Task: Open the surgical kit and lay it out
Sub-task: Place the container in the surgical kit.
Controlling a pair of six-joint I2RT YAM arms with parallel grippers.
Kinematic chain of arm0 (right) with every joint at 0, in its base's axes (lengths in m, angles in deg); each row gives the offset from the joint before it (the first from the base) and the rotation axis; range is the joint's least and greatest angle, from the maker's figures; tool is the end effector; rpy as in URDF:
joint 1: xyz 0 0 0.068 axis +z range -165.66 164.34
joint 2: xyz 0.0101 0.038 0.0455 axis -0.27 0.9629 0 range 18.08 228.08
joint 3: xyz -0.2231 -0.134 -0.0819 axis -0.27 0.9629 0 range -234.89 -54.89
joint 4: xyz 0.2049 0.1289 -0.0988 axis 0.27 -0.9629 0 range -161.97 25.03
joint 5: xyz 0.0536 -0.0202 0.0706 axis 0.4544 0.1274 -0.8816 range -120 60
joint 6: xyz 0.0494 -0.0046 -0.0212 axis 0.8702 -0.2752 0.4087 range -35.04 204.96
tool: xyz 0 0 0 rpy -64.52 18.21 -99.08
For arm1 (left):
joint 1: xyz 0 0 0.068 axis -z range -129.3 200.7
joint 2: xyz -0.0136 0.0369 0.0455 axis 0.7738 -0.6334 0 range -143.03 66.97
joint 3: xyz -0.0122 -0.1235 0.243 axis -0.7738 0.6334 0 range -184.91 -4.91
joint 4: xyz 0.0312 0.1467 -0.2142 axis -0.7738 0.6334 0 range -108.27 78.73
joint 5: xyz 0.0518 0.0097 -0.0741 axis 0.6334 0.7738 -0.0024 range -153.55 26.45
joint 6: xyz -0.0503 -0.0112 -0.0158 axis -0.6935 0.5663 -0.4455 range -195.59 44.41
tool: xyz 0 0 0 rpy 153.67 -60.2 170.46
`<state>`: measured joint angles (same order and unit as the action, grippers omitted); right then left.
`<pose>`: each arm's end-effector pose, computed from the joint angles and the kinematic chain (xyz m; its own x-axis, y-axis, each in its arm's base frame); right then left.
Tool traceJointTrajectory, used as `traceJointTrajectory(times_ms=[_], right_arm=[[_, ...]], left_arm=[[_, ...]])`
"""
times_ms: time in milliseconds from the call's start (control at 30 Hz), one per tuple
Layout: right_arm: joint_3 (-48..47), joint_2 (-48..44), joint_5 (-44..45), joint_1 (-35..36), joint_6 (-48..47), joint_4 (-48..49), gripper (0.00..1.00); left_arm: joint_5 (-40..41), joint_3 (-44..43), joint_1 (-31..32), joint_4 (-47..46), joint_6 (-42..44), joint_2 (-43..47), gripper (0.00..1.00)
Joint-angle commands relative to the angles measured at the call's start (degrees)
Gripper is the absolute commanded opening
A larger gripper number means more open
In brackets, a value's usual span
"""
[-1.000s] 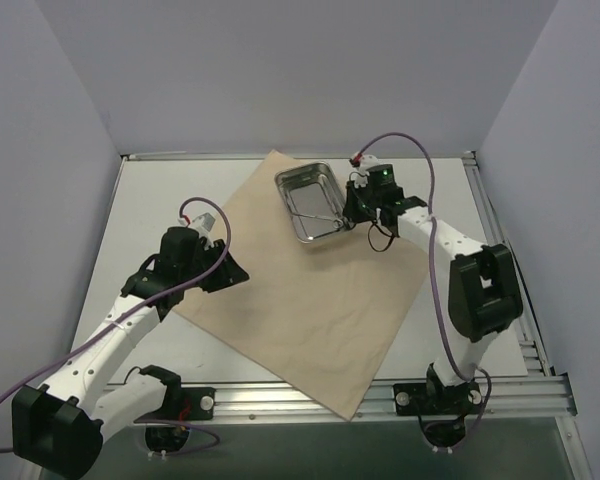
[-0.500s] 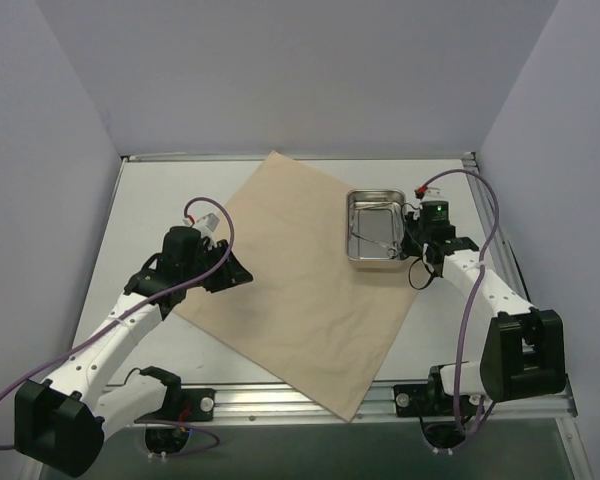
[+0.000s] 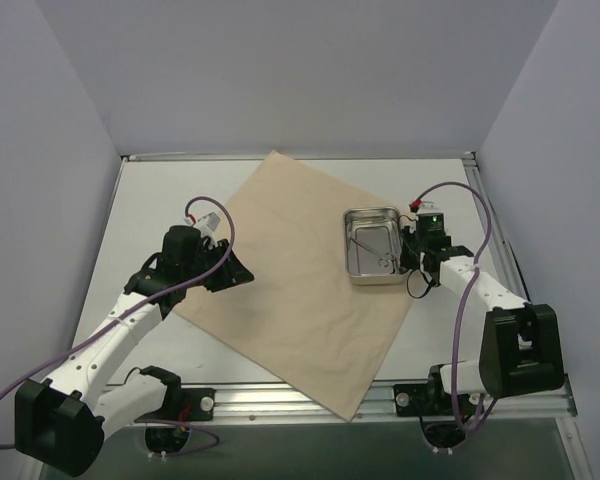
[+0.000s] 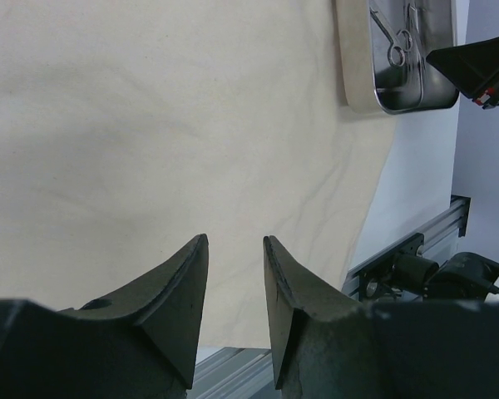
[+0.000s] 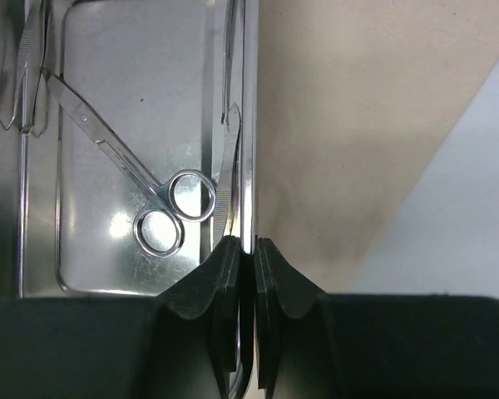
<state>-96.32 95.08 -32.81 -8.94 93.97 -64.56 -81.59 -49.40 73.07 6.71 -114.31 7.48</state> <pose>0.2822 0.0350 0.2138 -0.5895 0.0880 -0.8030 -0.0653 0.9856 0.1560 0.1999 -0.0943 0.2663 -0.8272 -0.3026 -0.4735 0.0821 0.7685 -0.6346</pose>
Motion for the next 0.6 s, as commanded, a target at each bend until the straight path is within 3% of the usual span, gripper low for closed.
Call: traceJointTrajectory(times_ms=[0, 567], right_arm=[[-1.98, 2.28, -0.27, -1.0, -1.63, 5.13, 0.0], [-6.47, 10.64, 5.71, -3.64, -4.09, -0.05, 0.0]], left_arm=[[-1.38, -1.13, 0.22, -3.0, 0.49, 0.25, 0.42], [-2.0, -1.92, 0.13, -2.47, 0.75, -0.11, 0.42]])
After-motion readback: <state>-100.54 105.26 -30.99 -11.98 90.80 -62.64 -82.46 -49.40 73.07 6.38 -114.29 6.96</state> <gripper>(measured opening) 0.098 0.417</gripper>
